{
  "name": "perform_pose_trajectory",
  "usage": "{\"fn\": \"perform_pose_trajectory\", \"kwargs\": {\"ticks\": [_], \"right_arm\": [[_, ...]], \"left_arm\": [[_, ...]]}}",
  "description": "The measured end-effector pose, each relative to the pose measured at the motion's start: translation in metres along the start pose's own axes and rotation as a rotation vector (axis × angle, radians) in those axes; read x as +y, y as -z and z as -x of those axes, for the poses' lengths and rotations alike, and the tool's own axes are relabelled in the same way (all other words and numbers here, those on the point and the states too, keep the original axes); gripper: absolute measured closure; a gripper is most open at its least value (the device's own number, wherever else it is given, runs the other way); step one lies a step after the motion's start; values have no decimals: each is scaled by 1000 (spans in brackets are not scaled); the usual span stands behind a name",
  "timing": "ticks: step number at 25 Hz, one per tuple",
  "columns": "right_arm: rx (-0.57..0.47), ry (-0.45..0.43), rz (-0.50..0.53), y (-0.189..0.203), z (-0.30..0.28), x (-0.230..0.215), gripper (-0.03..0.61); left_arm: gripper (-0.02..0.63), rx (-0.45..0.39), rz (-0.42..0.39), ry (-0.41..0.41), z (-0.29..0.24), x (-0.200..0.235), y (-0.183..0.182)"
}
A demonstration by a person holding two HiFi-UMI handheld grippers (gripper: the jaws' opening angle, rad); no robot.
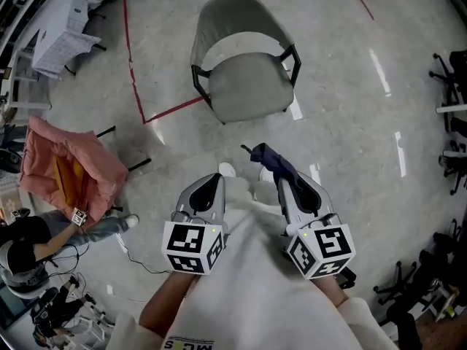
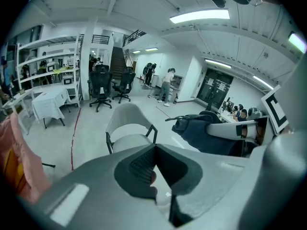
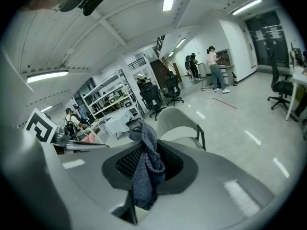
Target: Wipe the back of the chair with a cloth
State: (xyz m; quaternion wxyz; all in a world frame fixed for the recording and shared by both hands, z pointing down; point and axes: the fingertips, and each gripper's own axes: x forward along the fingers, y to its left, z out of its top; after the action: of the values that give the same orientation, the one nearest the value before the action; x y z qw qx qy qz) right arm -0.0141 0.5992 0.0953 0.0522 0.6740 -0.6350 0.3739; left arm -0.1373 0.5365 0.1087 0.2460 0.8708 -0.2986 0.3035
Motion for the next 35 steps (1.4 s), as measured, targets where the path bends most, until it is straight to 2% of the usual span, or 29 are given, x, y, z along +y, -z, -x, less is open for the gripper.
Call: {"fn": "perform_pose_trajectory", "kwargs": {"ticks": [7, 10, 14, 17, 22, 25, 30, 35], "right_arm": [[-10, 12, -44, 5, 14, -18, 502], [-1, 13, -49, 3, 7, -22, 502], [16, 33, -54, -6, -19, -16, 502], [19, 40, -27, -24, -51, -3, 502], [0, 35, 84, -77, -114, 34, 502], [-4, 35, 83, -102, -151, 55, 502], [-36, 85, 30, -135, -201, 78, 502], [-50, 121, 5, -159, -238, 86, 502]], "left_arm": [[614, 19, 26, -19, 4, -14, 21], [614, 17, 30, -27, -2, -9, 15], [614, 46, 13, 17, -16, 4, 5], [614, 46, 19, 38, -30, 32, -13], [614, 33, 4, 72, -50, 103, -62], [614, 27, -40, 94, -61, 140, -92], [614, 13, -72, 136, -76, 192, -133], [614, 26, -84, 217, -97, 213, -157]]}}
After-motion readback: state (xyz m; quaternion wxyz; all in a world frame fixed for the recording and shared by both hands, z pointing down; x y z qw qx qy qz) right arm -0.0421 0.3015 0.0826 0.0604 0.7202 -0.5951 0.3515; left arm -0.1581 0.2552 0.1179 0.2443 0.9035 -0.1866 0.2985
